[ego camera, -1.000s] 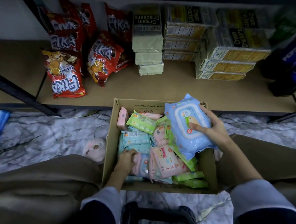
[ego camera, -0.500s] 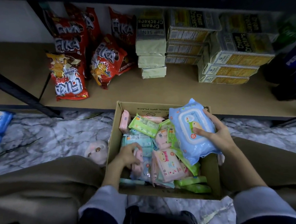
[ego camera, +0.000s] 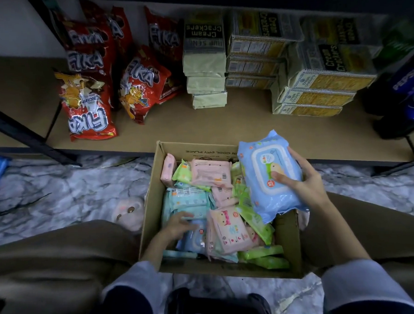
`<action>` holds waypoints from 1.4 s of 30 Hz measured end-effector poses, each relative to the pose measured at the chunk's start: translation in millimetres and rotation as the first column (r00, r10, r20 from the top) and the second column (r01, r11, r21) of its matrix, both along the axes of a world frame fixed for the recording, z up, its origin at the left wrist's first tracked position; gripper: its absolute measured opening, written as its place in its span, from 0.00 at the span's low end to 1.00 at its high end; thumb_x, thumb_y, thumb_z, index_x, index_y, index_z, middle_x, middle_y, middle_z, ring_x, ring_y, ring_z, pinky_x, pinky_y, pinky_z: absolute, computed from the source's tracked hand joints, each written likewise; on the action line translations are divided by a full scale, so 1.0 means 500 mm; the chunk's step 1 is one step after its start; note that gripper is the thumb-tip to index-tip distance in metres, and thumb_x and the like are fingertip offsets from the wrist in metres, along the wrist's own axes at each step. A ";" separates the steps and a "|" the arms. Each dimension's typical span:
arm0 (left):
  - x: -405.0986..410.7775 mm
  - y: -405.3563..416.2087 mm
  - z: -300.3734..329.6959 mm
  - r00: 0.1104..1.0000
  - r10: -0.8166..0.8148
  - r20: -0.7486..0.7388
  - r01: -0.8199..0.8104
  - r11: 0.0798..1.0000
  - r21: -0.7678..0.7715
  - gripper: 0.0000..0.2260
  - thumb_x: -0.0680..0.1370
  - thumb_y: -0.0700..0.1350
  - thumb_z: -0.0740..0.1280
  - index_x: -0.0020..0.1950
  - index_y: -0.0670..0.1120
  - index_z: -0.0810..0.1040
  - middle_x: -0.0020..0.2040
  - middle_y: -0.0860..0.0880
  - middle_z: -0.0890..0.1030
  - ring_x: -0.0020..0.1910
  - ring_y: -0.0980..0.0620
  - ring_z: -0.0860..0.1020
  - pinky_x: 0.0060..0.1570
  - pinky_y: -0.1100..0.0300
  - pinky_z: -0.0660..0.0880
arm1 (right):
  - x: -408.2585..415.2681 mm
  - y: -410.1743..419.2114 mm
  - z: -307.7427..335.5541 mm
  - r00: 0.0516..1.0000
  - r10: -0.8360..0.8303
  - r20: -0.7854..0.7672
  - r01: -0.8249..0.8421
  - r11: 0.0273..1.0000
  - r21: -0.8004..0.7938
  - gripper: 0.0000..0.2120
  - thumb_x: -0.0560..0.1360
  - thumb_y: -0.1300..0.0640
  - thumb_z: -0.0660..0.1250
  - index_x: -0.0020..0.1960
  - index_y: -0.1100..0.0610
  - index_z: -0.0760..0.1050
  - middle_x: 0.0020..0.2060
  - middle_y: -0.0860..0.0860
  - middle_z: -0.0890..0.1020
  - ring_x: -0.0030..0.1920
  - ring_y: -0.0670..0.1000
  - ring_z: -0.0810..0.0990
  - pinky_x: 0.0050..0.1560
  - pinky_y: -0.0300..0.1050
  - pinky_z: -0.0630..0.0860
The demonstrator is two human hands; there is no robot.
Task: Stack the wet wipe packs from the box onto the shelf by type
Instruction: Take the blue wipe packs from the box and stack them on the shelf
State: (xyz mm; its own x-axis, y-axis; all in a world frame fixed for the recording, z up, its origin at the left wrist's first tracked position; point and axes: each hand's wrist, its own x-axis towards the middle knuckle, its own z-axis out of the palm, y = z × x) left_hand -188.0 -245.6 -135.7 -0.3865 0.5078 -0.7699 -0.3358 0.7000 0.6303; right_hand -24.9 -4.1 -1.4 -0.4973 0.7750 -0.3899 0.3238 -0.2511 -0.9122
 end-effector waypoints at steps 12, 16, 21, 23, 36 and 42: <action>0.025 -0.002 -0.134 0.979 -0.205 -0.008 0.206 0.978 0.034 0.25 0.74 0.34 0.68 0.70 0.42 0.66 0.62 0.50 0.68 0.62 0.54 0.66 0.54 0.65 0.67 | -0.023 -0.031 -0.064 0.982 0.181 0.061 -0.181 0.984 -0.002 0.31 0.65 0.66 0.75 0.64 0.48 0.72 0.61 0.45 0.76 0.53 0.40 0.78 0.42 0.28 0.76; 0.027 -0.002 -0.145 0.977 -0.214 -0.026 0.215 0.975 0.051 0.30 0.71 0.42 0.73 0.70 0.46 0.64 0.69 0.46 0.68 0.68 0.46 0.67 0.64 0.53 0.68 | -0.027 -0.028 -0.075 0.980 0.188 0.063 -0.189 0.982 0.017 0.31 0.65 0.66 0.75 0.64 0.48 0.72 0.63 0.48 0.76 0.59 0.48 0.77 0.42 0.29 0.76; 0.032 0.004 -0.142 0.956 -0.287 -0.057 0.288 0.958 0.016 0.36 0.70 0.41 0.74 0.73 0.48 0.60 0.71 0.47 0.66 0.70 0.46 0.65 0.63 0.58 0.66 | -0.030 -0.029 -0.083 0.984 0.170 0.050 -0.170 0.985 -0.008 0.30 0.65 0.67 0.75 0.63 0.48 0.72 0.60 0.48 0.77 0.51 0.39 0.78 0.40 0.29 0.76; 0.033 0.001 -0.145 0.948 -0.309 -0.072 0.309 0.951 -0.008 0.36 0.69 0.43 0.75 0.73 0.49 0.61 0.69 0.48 0.67 0.69 0.47 0.66 0.59 0.60 0.66 | -0.029 -0.031 -0.087 0.984 0.172 0.055 -0.172 0.985 -0.016 0.31 0.65 0.66 0.76 0.63 0.47 0.73 0.60 0.47 0.77 0.52 0.41 0.79 0.43 0.32 0.78; 0.055 0.005 -0.021 0.806 -0.399 -0.438 0.398 0.912 -0.098 0.30 0.63 0.52 0.76 0.63 0.55 0.70 0.63 0.41 0.65 0.62 0.40 0.70 0.57 0.53 0.71 | -0.015 -0.053 -0.073 0.959 0.266 0.096 -0.269 0.963 0.020 0.30 0.63 0.61 0.78 0.59 0.41 0.74 0.62 0.45 0.76 0.62 0.47 0.75 0.64 0.47 0.73; 0.038 -0.032 0.065 0.755 -0.349 -0.556 0.322 0.935 -0.149 0.28 0.65 0.47 0.76 0.63 0.53 0.71 0.61 0.41 0.65 0.61 0.42 0.71 0.55 0.60 0.67 | -0.008 -0.063 -0.018 0.957 0.285 0.045 -0.288 0.953 0.098 0.31 0.65 0.63 0.77 0.64 0.49 0.73 0.63 0.47 0.74 0.63 0.48 0.74 0.61 0.43 0.72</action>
